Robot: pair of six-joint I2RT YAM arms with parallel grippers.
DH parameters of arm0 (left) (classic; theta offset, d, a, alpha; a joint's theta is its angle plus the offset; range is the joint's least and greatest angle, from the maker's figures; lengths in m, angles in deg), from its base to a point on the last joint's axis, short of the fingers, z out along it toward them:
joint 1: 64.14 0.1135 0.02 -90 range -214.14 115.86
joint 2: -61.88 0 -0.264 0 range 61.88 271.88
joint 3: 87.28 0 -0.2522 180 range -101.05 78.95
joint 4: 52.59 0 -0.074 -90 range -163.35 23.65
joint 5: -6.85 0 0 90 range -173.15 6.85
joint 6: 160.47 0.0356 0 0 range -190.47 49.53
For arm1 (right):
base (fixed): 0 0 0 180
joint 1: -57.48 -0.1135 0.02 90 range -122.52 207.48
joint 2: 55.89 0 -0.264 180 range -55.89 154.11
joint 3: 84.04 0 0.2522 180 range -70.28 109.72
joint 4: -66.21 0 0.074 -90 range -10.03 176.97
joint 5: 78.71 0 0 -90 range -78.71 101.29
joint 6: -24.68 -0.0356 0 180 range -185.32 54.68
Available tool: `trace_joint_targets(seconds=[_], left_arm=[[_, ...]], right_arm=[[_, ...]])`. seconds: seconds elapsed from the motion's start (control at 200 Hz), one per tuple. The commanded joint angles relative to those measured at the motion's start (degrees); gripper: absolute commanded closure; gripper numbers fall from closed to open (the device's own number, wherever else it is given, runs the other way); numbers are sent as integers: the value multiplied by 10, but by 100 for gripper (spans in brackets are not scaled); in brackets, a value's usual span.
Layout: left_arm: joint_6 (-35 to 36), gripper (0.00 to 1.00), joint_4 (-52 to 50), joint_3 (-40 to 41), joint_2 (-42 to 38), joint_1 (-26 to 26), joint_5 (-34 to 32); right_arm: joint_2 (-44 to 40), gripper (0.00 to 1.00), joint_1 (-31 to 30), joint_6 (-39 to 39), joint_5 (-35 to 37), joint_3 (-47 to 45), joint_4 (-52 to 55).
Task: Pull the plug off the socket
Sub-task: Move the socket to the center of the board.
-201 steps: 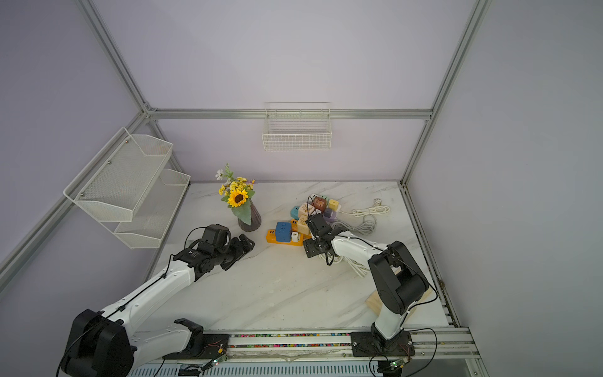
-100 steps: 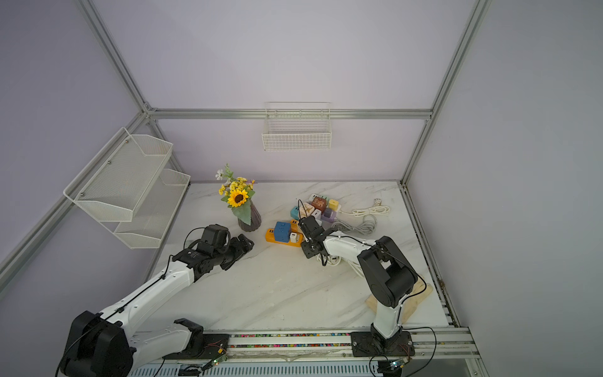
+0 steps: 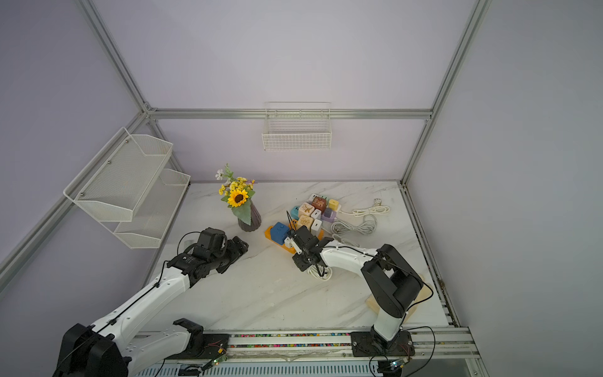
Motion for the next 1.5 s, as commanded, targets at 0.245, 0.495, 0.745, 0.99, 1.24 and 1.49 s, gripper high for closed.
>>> trace_joint_targets(seconds=[0.245,0.495,0.745,0.99,1.24,1.49], left_arm=[[-41,15,-1,25,-32,-4,-27],[-53,15,7,29,-32,-4,-13],[-53,14,4,11,-21,-4,6],[-80,13,-27,-25,5,-3,21],[-108,13,-74,-64,23,1,24],[-233,15,-141,-68,39,8,11]], right_arm=[[-62,92,-19,-118,-45,-39,126],[-83,48,-19,-145,-35,-60,77],[-114,18,-19,-75,-10,-50,-10],[-12,16,-18,3,-1,-6,-87],[41,18,-18,48,20,11,-129],[41,45,-19,99,-36,-9,-168]])
